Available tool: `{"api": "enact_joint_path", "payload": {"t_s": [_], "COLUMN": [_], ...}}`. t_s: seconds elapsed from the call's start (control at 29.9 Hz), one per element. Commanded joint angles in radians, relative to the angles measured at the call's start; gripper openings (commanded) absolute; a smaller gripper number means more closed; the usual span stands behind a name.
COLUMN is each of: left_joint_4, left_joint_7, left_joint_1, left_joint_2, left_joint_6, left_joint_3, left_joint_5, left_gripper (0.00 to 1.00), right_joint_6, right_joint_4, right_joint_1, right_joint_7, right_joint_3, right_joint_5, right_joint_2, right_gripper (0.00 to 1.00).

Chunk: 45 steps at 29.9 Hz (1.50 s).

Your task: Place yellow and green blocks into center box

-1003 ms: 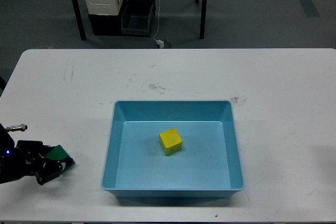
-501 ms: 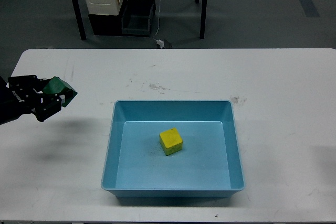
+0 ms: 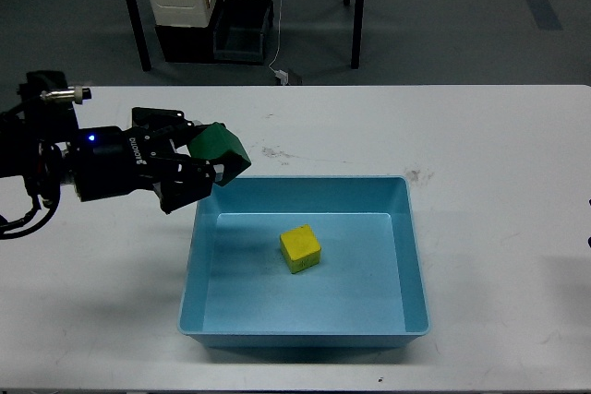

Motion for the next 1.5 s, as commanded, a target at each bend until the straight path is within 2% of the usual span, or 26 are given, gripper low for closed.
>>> {"api": "enact_joint_path", "payload": {"t_s": [0.0,0.13,0.3,0.37,0.43,0.74,0.9,0.97,1.14,1.17,1.3,1.37,1.47], "left_joint_4": [0.013,0.036,0.097,0.128,0.161,0.218,0.218,0.192,0.166,0.166,0.166,0.165,0.166], "left_joint_7": [0.0,0.0,0.0,0.0,0.0,0.0,0.0,0.0,0.0,0.0,0.0,0.0,0.0], "left_joint_1": [-0.126,-0.16,-0.156,-0.154,-0.153,-0.139,-0.119,-0.041,0.203,0.238,0.337,0.381,0.412], "left_joint_2": [-0.07,-0.134,-0.206,-0.229,-0.252,-0.315,-0.262,-0.22,-0.212,-0.214,-0.231,-0.235,-0.239], "left_joint_6": [-0.052,-0.115,-0.122,-0.122,-0.122,-0.129,-0.123,-0.113,-0.116,-0.113,-0.089,-0.06,-0.047], "left_joint_3": [0.153,0.239,0.302,0.32,0.331,0.321,0.267,0.169,-0.139,-0.187,-0.371,-0.434,-0.483], "left_joint_5": [0.063,0.135,0.201,0.201,0.201,0.201,-0.077,-0.266,-0.598,-0.668,-1.082,-1.313,-1.705], "left_gripper": [0.2,0.23,0.28,0.4,0.58,0.98,1.0,1.0,1.0,1.0,1.0,1.0,1.0], "right_joint_6": [0.0,0.0,0.002,0.002,0.002,0.003,0.0,0.002,0.022,0.035,0.106,0.109,0.109], "right_joint_4": [-0.001,-0.001,0.0,-0.001,-0.001,-0.001,-0.001,-0.001,0.006,0.008,0.008,0.008,0.008], "right_joint_1": [0.003,0.003,0.003,0.008,0.009,0.023,0.064,0.083,0.104,0.104,0.104,0.104,0.098], "right_joint_7": [0.0,-0.001,-0.001,-0.001,-0.001,-0.001,-0.001,-0.003,-0.023,-0.037,-0.156,-0.176,-0.179], "right_joint_3": [-0.008,-0.009,-0.011,-0.02,-0.043,-0.087,-0.092,-0.093,-0.1,-0.101,-0.11,-0.104,-0.09], "right_joint_5": [0.0,0.0,0.0,0.0,0.0,0.0,0.002,0.002,0.041,0.089,0.441,0.582,0.73], "right_joint_2": [0.003,0.003,0.003,0.005,0.006,0.022,0.057,0.083,0.155,0.164,0.175,0.177,0.183], "right_gripper": [1.0,1.0,1.0,1.0,1.0,1.0,1.0,1.0,1.0,1.0,1.0,1.0,1.0]}}
